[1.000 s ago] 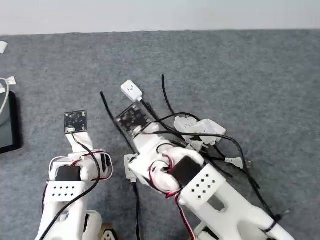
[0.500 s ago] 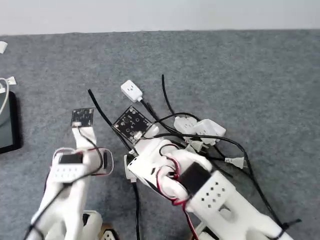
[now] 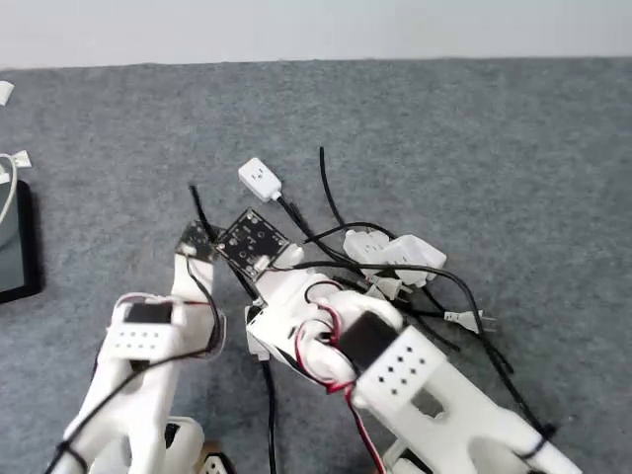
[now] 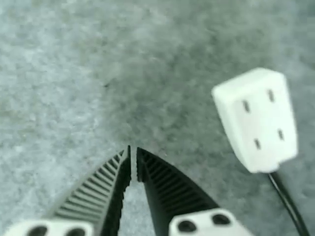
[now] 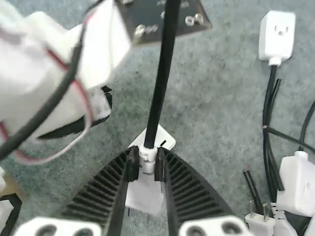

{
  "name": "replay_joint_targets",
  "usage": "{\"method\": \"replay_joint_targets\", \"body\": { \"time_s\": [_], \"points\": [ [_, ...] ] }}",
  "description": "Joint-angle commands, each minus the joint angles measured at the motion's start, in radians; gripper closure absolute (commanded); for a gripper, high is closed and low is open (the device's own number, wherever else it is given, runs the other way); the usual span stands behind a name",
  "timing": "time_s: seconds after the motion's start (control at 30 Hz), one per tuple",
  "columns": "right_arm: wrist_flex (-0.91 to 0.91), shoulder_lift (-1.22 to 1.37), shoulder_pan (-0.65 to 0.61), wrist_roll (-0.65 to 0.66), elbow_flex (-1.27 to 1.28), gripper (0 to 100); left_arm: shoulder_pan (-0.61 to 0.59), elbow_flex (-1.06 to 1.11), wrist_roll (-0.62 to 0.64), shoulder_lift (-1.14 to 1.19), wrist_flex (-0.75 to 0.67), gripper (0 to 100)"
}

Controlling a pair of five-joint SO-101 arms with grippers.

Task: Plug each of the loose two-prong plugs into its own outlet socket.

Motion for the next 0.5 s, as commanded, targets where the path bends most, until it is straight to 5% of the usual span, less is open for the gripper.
{"method": "replay_joint_targets", "body": {
  "time_s": [0.0, 0.47],
  "points": [
    [-0.027, 0.019, -0.012, 0.009, -0.061, 99.1, 0.041, 0.062, -0.075, -0.199, 0.041, 99],
    [-0.028, 0.022, -0.012, 0.011, -0.061, 99.1, 0.087, 0.176, -0.137, -0.506, 0.141, 99]
  ]
}}
